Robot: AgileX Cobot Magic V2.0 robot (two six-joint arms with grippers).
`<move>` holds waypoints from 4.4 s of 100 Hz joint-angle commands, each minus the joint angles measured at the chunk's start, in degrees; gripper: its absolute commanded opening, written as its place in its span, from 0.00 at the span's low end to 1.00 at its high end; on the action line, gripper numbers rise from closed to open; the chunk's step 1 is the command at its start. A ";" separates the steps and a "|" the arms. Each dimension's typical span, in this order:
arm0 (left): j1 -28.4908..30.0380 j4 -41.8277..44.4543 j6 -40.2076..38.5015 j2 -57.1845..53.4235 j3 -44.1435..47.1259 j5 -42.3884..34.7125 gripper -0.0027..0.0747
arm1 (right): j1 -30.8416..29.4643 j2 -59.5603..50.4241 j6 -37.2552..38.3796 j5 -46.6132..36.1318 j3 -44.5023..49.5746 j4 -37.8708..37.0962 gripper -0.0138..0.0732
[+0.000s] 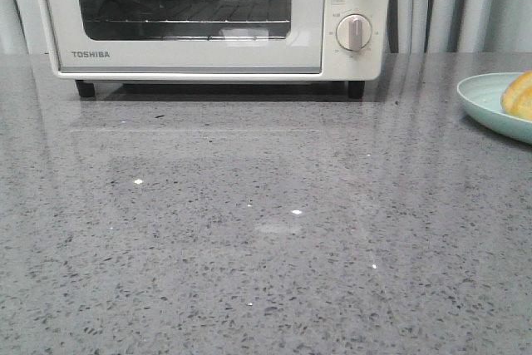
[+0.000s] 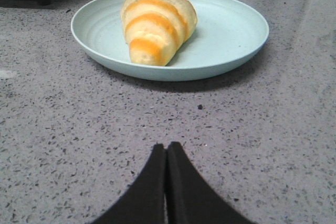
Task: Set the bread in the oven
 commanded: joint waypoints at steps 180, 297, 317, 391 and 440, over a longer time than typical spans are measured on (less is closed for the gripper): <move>-0.23 -9.54 -13.84 -1.40 -0.26 -45.71 0.01 | -0.10 -1.21 5.31 -30.05 -6.10 6.29 0.08; -10.45 -6.40 -8.61 41.90 -47.55 -15.05 0.01 | -0.10 28.87 2.30 17.70 -45.92 8.82 0.08; -20.89 -5.38 -5.81 55.09 -55.89 -19.94 0.01 | -0.10 31.25 2.21 20.78 -48.96 9.05 0.08; -23.25 -5.77 -5.81 81.62 -70.18 -23.89 0.01 | -0.10 31.35 2.21 21.66 -49.60 9.05 0.08; -23.25 -6.49 -5.92 86.17 -70.08 -19.45 0.01 | -0.10 31.35 2.21 21.55 -49.60 9.05 0.08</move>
